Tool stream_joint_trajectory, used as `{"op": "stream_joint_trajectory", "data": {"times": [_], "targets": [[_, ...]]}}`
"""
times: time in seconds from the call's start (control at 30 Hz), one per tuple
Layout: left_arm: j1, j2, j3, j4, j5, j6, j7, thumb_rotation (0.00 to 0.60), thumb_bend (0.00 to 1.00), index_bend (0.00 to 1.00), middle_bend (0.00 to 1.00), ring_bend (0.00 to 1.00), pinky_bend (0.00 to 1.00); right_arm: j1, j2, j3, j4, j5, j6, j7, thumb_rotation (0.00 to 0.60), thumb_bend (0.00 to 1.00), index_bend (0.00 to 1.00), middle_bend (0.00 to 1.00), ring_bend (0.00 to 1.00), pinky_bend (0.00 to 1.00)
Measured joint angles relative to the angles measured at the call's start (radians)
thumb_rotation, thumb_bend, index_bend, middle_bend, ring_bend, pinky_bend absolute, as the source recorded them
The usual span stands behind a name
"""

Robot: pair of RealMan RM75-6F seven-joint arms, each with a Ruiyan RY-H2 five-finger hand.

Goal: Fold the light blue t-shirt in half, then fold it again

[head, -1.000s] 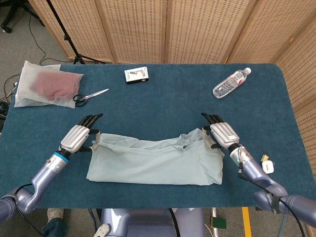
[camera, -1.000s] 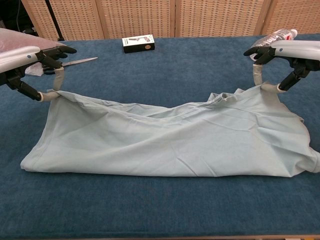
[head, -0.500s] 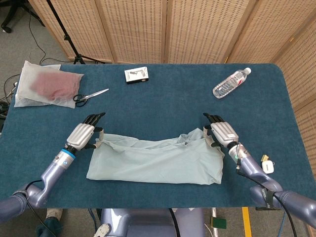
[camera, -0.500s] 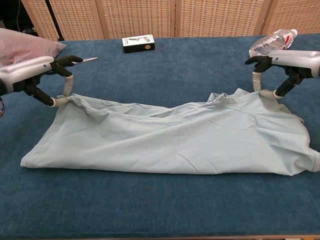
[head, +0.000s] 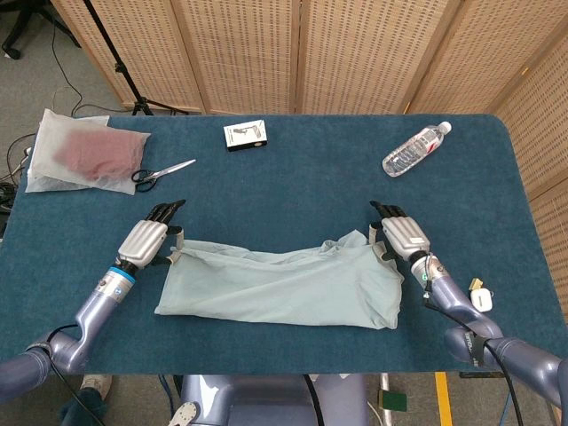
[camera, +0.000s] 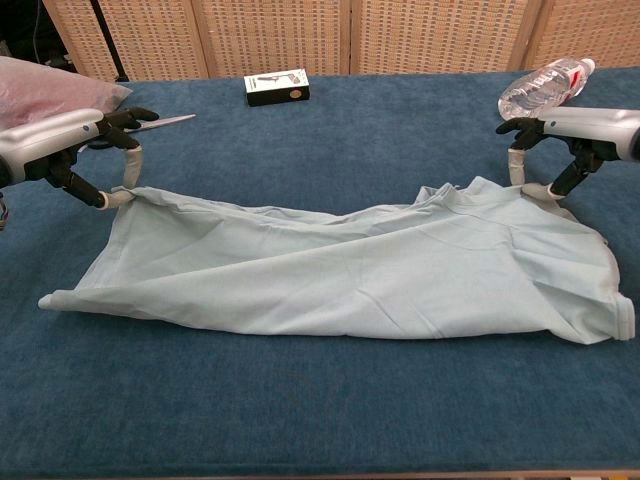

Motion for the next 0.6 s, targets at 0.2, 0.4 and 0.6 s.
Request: {"op": "stream_joint_trajectory", "data": {"times": [0.2, 0.4, 0.6], "targets": [[0.005, 0.015, -0.004, -0.034, -0.009, 0.003, 0.038, 0.6, 0.0, 0.0, 0.0, 0.0, 0.0, -0.001, -0.004, 0.0, 0.004, 0.005, -0.004, -0.006, 0.6, 0.67, 0.72, 0.0, 0.0, 0.0], [0.009, 0.028, -0.007, -0.06, -0.014, 0.008, 0.059, 0.6, 0.0, 0.0, 0.0, 0.0, 0.0, -0.002, -0.004, 0.002, 0.001, 0.008, -0.005, -0.012, 0.6, 0.67, 0.72, 0.0, 0.0, 0.0], [0.014, 0.052, -0.014, -0.09, -0.012, 0.027, 0.059, 0.6, 0.0, 0.0, 0.0, 0.0, 0.0, 0.0, -0.005, 0.007, 0.003, 0.02, -0.009, -0.02, 0.6, 0.67, 0.72, 0.0, 0.0, 0.0]]}}
